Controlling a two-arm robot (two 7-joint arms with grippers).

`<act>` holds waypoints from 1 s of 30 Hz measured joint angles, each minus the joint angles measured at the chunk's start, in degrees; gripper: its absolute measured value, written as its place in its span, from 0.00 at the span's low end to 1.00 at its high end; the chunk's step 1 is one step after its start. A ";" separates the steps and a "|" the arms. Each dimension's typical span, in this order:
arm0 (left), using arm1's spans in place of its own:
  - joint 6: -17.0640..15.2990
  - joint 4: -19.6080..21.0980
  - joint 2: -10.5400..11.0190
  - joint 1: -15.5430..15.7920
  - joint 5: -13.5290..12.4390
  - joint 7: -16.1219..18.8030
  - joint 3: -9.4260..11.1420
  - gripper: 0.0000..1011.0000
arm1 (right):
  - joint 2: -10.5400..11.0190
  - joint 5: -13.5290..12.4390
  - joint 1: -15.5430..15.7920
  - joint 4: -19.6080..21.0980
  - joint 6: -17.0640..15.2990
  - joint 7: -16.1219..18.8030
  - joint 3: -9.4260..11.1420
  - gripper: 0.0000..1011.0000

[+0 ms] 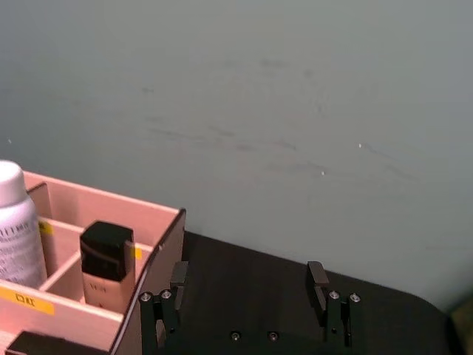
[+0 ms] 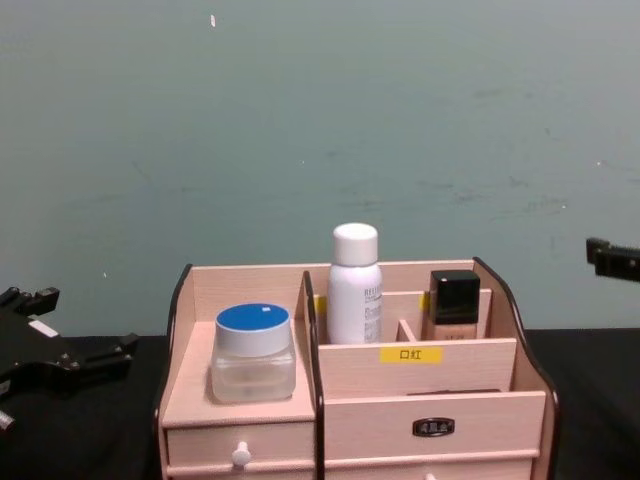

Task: Pick up the facial cleanser and watermelon frost from the table and place them into the tiered storage box.

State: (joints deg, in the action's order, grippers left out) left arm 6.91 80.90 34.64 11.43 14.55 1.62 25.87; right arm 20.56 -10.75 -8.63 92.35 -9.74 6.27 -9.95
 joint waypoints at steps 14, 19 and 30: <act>0.00 0.00 0.00 0.00 0.00 0.00 0.00 1.00 | -1.23 1.82 0.22 -2.60 -0.06 -0.02 0.45 0.99; 0.00 0.00 0.00 0.00 0.00 0.00 0.00 1.00 | -1.17 1.78 0.19 -2.51 -0.09 0.00 0.42 0.99; 0.00 0.00 0.00 0.00 0.00 0.00 0.00 1.00 | -1.10 1.69 0.14 -2.39 -0.12 0.06 0.36 0.99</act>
State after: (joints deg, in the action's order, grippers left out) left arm 6.91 80.90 34.65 11.43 14.55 1.62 25.86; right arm 19.46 -9.06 -8.48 89.96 -9.86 6.34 -9.60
